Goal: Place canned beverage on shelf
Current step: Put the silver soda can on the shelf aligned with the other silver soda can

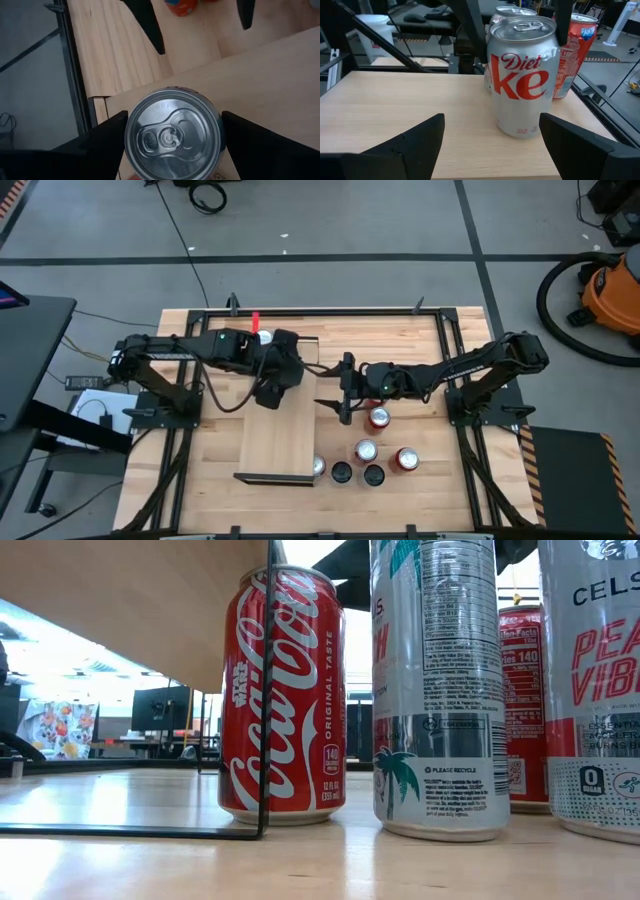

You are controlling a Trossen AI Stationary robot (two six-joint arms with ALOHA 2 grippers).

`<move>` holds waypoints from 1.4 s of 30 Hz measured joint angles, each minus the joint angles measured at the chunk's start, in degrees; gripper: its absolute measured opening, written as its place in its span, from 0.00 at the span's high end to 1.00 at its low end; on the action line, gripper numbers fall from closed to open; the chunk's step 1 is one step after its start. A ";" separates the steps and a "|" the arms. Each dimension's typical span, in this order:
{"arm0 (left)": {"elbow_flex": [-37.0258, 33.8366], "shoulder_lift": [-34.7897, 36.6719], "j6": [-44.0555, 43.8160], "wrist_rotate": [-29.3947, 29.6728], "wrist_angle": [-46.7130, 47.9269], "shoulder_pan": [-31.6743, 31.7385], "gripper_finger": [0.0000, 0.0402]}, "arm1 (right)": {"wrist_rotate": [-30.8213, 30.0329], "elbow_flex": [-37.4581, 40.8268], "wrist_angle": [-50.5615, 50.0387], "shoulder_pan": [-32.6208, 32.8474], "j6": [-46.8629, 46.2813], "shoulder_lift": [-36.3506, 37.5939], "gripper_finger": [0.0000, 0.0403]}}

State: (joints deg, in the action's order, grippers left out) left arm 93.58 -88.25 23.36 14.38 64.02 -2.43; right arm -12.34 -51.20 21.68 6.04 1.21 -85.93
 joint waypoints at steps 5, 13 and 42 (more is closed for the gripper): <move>2.10 -0.41 -1.01 -2.63 1.24 0.12 0.24 | 0.08 0.00 0.17 0.15 -0.17 0.00 0.17; 4.31 -0.45 -4.58 -9.81 2.83 2.73 0.24 | 0.11 0.00 1.69 0.70 1.93 0.00 0.17; 4.37 -0.72 -13.72 -8.02 3.61 4.46 0.21 | 3.69 0.00 3.18 -1.42 5.06 0.00 0.17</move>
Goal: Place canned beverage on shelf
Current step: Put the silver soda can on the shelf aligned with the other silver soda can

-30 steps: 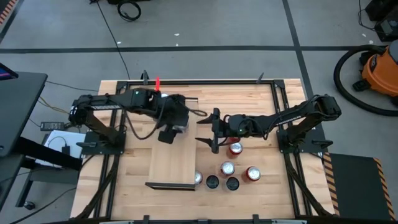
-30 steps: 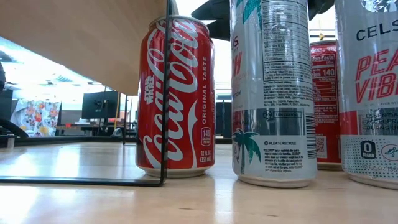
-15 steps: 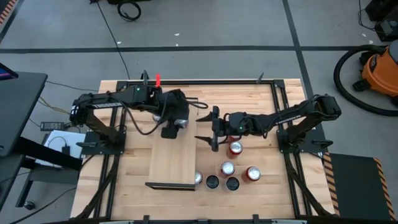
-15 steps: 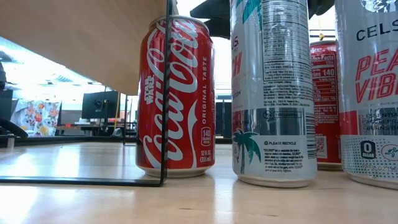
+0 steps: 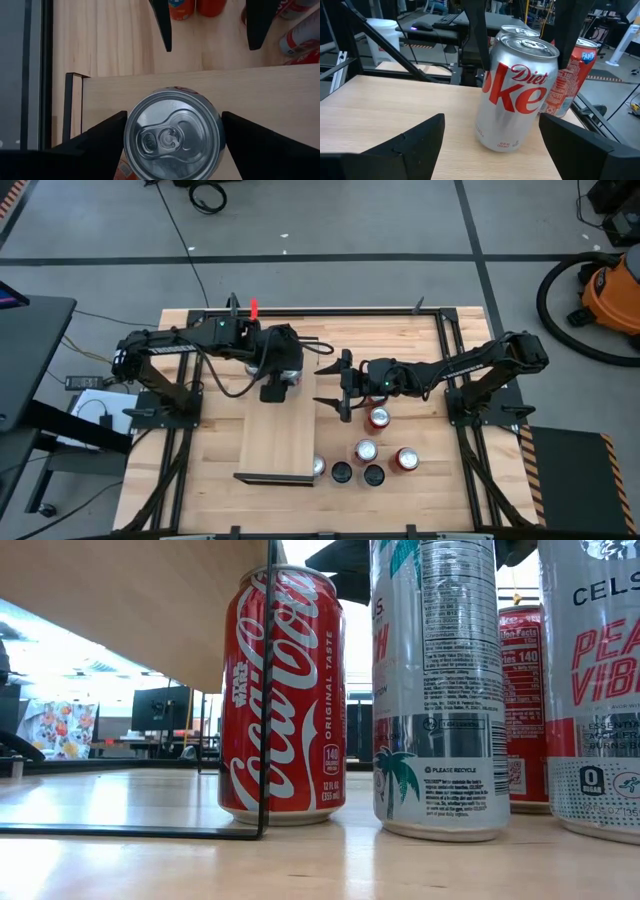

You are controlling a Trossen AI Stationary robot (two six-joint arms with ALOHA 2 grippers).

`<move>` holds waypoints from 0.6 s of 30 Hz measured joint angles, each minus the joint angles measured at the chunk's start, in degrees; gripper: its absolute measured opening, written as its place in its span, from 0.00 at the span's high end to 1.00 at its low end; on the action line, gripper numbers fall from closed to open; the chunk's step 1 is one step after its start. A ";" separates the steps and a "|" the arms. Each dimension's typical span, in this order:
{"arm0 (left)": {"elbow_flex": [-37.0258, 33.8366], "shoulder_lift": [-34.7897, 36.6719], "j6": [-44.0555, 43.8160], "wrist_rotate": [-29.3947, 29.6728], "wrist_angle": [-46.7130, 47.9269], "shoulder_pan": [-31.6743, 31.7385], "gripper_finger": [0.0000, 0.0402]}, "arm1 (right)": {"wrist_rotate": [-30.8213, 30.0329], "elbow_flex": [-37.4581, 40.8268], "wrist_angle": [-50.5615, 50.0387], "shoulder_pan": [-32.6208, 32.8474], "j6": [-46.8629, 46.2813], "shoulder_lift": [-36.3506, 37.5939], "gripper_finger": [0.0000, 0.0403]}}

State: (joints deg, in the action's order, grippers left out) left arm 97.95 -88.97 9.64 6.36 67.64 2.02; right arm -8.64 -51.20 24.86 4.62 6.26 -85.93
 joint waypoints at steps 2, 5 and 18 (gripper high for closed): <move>0.00 0.00 -0.08 0.01 -0.03 0.00 0.21 | 0.02 0.00 0.02 0.00 -0.02 0.00 0.17; 0.09 -0.58 -0.71 0.01 0.07 0.00 0.21 | 0.02 0.00 0.02 0.00 -0.04 0.00 0.17; 0.33 -2.27 -1.96 0.37 -1.63 -0.61 0.21 | 1.07 0.00 0.06 0.00 -0.66 -0.07 0.17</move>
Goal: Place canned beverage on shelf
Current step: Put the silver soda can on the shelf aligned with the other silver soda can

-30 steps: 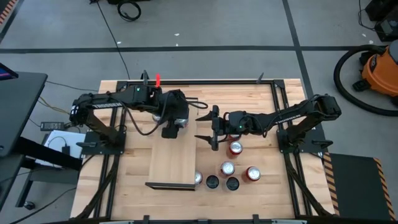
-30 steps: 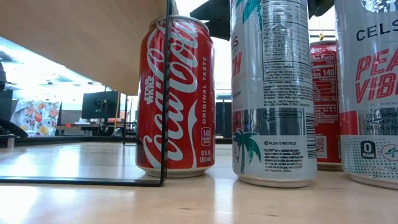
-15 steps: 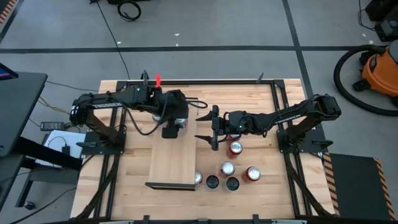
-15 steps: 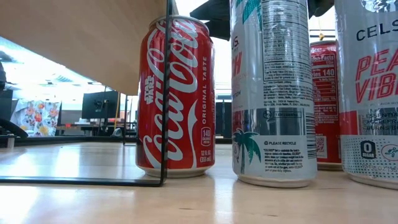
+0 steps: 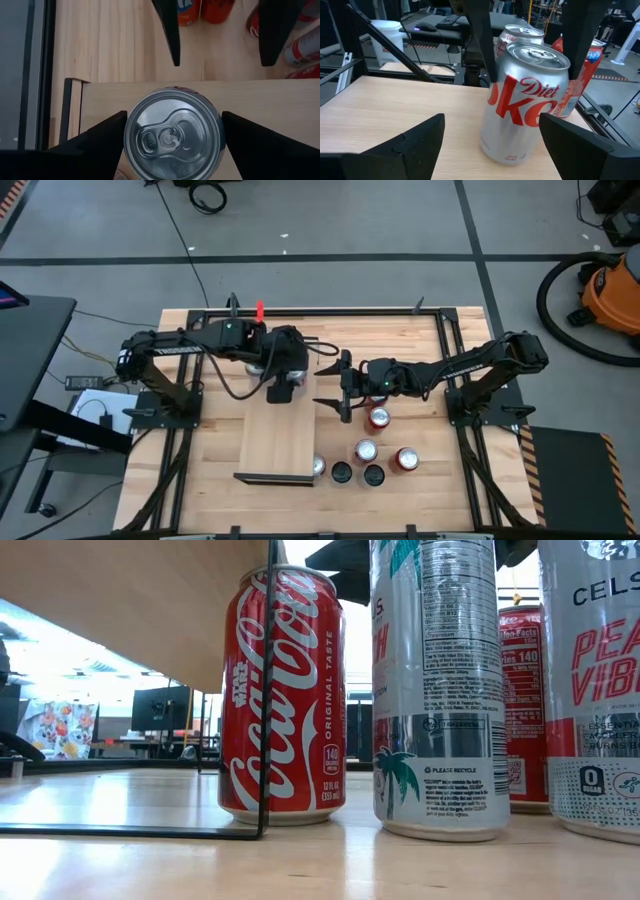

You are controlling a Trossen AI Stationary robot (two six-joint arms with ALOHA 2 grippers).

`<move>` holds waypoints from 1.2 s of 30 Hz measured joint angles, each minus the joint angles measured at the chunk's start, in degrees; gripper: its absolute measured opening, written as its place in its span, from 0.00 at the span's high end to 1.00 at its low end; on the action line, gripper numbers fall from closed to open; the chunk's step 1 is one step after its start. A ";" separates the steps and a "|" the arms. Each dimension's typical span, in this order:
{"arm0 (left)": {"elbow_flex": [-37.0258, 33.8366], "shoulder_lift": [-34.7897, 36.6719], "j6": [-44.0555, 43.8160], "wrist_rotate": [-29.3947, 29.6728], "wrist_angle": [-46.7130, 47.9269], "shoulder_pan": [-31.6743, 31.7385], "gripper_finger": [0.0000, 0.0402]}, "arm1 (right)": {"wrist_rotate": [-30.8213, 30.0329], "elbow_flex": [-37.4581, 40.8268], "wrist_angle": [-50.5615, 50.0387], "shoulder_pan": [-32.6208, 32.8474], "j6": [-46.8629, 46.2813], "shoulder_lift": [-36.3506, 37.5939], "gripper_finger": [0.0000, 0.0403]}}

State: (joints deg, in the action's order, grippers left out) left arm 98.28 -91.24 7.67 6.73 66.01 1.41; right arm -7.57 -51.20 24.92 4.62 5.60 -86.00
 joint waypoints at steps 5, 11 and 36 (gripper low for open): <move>-0.09 -0.04 1.36 0.01 -0.44 -0.66 0.21 | 0.00 0.00 0.59 0.00 0.02 0.00 0.17; -0.24 -0.16 -1.67 2.50 -1.50 -0.69 0.21 | 0.00 0.00 0.92 0.00 -0.02 0.00 0.17; 4.83 -0.23 -0.56 10.84 0.30 -5.63 0.04 | 0.09 0.00 0.75 0.02 0.11 0.00 0.17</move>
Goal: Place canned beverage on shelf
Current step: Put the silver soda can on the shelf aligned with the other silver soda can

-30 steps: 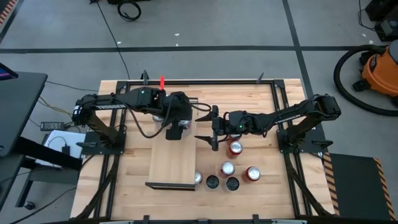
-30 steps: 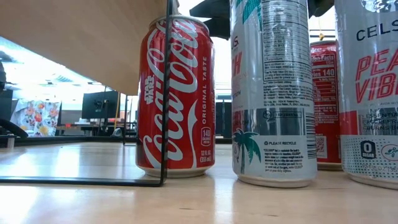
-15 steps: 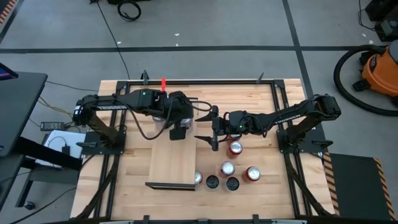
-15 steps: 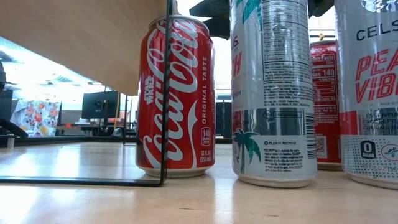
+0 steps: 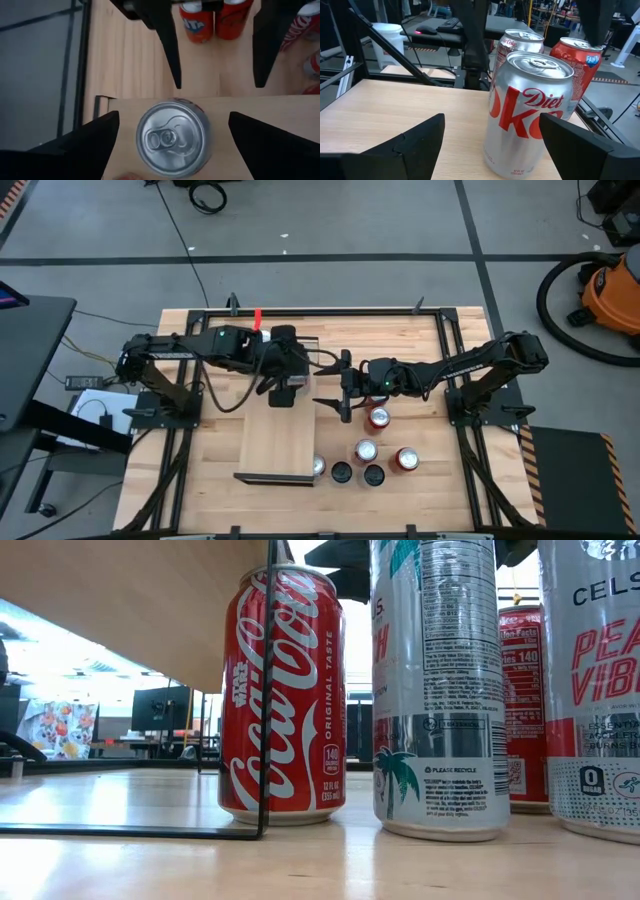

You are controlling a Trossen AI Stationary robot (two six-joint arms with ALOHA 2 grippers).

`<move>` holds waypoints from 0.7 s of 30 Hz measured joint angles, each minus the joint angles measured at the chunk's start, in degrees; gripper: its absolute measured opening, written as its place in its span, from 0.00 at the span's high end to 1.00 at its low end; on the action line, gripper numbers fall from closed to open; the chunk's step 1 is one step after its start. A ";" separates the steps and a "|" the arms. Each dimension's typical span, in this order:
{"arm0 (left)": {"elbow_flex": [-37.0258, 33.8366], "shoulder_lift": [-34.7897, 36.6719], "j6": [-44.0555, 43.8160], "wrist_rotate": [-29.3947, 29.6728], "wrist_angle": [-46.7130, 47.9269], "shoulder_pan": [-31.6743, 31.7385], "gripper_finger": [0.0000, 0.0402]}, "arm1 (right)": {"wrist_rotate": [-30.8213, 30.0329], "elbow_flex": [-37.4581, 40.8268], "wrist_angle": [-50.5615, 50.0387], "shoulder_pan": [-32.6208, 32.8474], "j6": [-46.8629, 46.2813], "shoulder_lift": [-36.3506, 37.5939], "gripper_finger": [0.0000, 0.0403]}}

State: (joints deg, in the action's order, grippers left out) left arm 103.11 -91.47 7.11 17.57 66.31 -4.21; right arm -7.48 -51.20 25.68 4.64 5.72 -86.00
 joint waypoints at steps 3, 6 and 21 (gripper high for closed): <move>1.52 0.01 0.06 1.69 3.66 -0.74 0.04 | -0.16 0.00 -0.03 0.00 -0.09 0.00 0.17; 2.06 0.06 -0.14 3.88 6.65 -1.16 0.04 | -0.96 0.00 0.06 -0.11 -0.15 0.00 0.17; 1.60 0.03 -0.29 9.88 10.62 -1.07 0.04 | -1.88 -0.02 6.61 -2.60 -1.49 -7.11 0.17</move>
State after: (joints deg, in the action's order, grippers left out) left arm 104.71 -91.44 6.82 27.45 76.93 -5.29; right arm -9.37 -51.22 32.28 2.04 4.23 -93.11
